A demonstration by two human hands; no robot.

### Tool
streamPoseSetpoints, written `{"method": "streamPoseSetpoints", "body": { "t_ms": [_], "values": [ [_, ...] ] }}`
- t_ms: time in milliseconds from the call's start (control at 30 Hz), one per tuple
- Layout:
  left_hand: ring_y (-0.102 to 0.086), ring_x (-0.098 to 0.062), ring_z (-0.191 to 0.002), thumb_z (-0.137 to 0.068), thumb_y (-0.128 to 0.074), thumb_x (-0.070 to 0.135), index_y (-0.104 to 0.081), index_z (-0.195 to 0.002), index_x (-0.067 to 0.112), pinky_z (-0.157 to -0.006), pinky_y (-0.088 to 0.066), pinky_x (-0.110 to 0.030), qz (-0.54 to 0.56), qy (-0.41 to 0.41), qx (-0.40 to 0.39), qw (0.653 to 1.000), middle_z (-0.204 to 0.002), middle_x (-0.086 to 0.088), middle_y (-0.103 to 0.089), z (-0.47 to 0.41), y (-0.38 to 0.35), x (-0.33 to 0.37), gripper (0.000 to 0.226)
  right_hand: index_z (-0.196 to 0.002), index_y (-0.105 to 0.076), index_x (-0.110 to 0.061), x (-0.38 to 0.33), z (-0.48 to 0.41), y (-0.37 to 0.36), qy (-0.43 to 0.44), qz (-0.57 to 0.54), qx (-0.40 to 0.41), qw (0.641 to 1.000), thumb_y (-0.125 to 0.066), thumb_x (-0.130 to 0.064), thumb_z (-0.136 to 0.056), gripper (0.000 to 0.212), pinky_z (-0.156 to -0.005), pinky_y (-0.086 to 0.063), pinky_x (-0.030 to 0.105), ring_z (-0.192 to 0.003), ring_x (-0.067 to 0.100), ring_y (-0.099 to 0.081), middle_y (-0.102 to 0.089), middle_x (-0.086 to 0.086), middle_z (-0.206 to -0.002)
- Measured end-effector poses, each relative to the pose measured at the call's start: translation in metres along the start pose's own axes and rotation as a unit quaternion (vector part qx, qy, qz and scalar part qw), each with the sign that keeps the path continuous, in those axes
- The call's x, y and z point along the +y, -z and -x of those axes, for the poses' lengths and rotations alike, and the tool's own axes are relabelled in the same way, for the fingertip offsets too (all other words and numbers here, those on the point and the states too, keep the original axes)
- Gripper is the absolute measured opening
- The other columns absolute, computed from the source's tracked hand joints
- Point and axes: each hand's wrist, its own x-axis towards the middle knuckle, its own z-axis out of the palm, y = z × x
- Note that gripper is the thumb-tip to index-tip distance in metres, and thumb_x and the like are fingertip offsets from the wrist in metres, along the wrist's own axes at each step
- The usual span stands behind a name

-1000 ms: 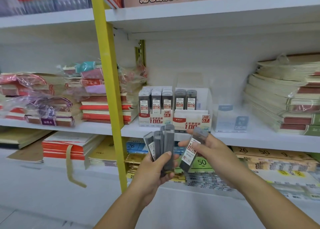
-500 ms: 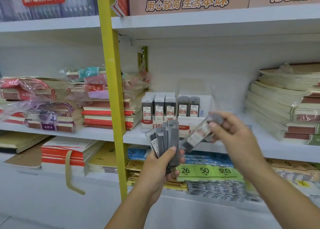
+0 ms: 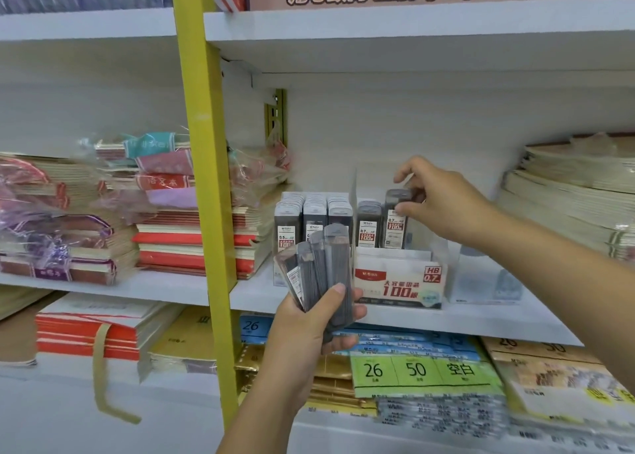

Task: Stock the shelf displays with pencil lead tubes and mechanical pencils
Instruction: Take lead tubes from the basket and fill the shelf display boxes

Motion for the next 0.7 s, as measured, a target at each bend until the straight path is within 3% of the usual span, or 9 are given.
{"method": "streamPoseSetpoints", "body": {
  "t_ms": [100,200,267,333,467,567,700],
  "values": [
    [-0.076,-0.022,-0.094,-0.093,-0.066,0.028,-0.064,-0.12,0.022,-0.054,-0.058,-0.024,0.005,0.004,-0.01,1.0,-0.104,-0.005,-0.079,-0.001,0.001,-0.002,0.028,-0.088,-0.05,-0.038,0.001,-0.003,-0.008,0.003,0.062,-0.033,0.998,-0.074,-0.026,-0.083,0.027,-0.065,-0.037,0.024,-0.085,0.008,-0.052,-0.057,-0.012,-0.088],
    [-0.076,-0.021,-0.094,-0.091,-0.068,0.031,-0.065,-0.118,0.022,-0.055,-0.059,-0.024,0.009,0.009,-0.02,1.0,-0.105,-0.005,-0.079,-0.001,0.0,-0.003,0.028,-0.098,-0.063,-0.032,0.0,0.001,-0.011,-0.004,0.131,0.011,0.991,-0.07,-0.031,-0.086,0.014,-0.078,-0.032,0.027,-0.096,0.01,-0.037,-0.047,-0.007,-0.095],
    [-0.076,-0.02,-0.095,-0.085,-0.07,0.036,-0.067,-0.115,0.023,-0.056,-0.058,-0.023,0.012,0.015,-0.026,0.999,-0.105,-0.004,-0.079,0.001,-0.001,-0.003,0.033,-0.107,-0.067,-0.028,-0.006,0.013,-0.009,0.004,0.11,0.065,0.992,-0.064,-0.031,-0.091,0.017,-0.078,-0.031,0.022,-0.092,0.007,-0.04,-0.048,-0.009,-0.095],
    [-0.076,-0.018,-0.095,-0.079,-0.072,0.041,-0.069,-0.113,0.025,-0.056,-0.057,-0.022,0.005,0.02,-0.035,0.999,-0.106,-0.003,-0.078,0.004,-0.003,-0.004,0.037,-0.107,-0.067,-0.032,-0.017,0.035,-0.01,0.002,0.012,0.105,0.994,-0.059,-0.032,-0.092,0.018,-0.069,-0.034,0.01,-0.078,0.002,-0.051,-0.055,-0.019,-0.088],
    [-0.076,-0.017,-0.095,-0.074,-0.076,0.044,-0.072,-0.111,0.026,-0.056,-0.055,-0.021,-0.019,0.023,-0.049,0.998,-0.107,-0.003,-0.078,0.012,-0.01,-0.004,0.042,-0.112,-0.06,-0.046,-0.041,0.085,-0.031,-0.042,-0.288,0.008,0.957,-0.062,-0.041,-0.09,0.023,-0.05,-0.045,0.012,-0.06,0.003,-0.064,-0.066,-0.017,-0.086],
    [-0.076,-0.019,-0.096,-0.072,-0.077,0.045,-0.066,-0.118,0.024,-0.057,-0.056,-0.021,-0.034,0.035,-0.054,0.997,-0.106,-0.003,-0.078,0.021,-0.016,-0.004,0.052,-0.102,-0.059,-0.047,-0.045,0.101,-0.04,-0.069,-0.379,0.02,0.923,-0.068,-0.031,-0.089,0.023,-0.048,-0.046,0.02,-0.053,0.014,-0.065,-0.066,-0.008,-0.077],
    [-0.075,-0.018,-0.1,-0.073,-0.075,0.048,-0.066,-0.118,0.027,-0.064,-0.057,-0.021,-0.051,0.047,-0.065,0.995,-0.11,-0.001,-0.078,0.026,-0.023,0.001,0.051,-0.095,-0.059,-0.039,-0.041,0.103,-0.033,-0.09,-0.432,0.019,0.897,-0.07,-0.032,-0.087,0.016,-0.053,-0.05,0.024,-0.057,0.017,-0.065,-0.07,-0.002,-0.081]
  ]
}}
